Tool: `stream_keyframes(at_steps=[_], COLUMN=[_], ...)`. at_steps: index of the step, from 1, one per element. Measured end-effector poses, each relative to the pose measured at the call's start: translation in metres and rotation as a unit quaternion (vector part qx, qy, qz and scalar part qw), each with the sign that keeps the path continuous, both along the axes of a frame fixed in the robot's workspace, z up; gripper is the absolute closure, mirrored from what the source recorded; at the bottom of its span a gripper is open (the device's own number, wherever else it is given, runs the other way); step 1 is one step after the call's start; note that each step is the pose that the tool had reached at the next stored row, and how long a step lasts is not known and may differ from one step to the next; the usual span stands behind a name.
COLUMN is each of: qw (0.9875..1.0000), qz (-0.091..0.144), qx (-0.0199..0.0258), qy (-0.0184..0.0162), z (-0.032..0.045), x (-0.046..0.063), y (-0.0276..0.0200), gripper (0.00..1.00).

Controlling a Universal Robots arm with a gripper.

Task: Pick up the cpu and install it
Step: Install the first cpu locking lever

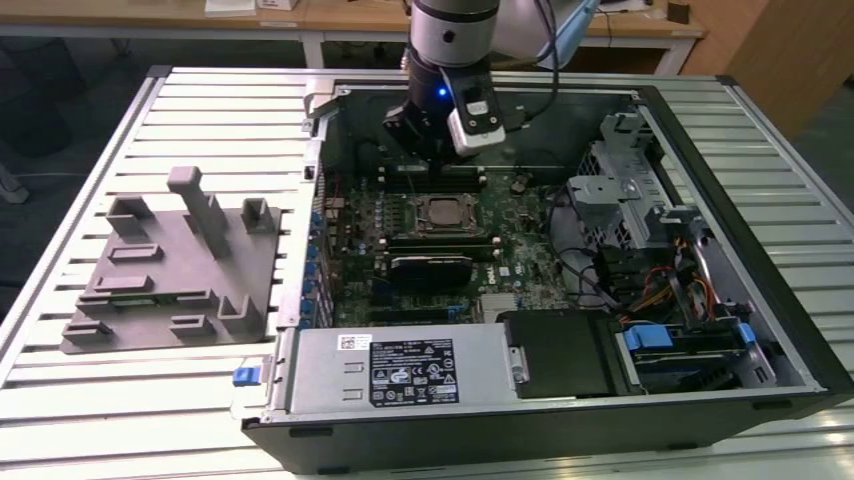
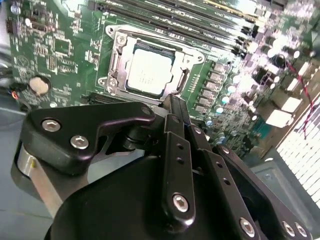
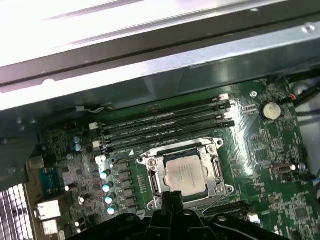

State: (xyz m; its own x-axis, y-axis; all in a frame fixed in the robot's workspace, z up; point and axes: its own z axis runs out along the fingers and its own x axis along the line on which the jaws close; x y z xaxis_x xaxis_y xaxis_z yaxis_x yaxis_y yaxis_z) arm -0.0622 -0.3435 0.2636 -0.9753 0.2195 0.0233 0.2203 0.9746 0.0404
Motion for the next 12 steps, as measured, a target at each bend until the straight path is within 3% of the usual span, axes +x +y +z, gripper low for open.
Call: stream_keyframes(at_steps=[8, 12], qw=[0.9984, 0.9978], qz=[0.057, 0.066], qx=[0.0000, 0.0000], qy=[-0.0006, -0.0016], z=[-0.0010, -0.0012], x=[0.0000, -0.0039], y=[0.0000, 0.0000], gripper=[0.89, 0.89])
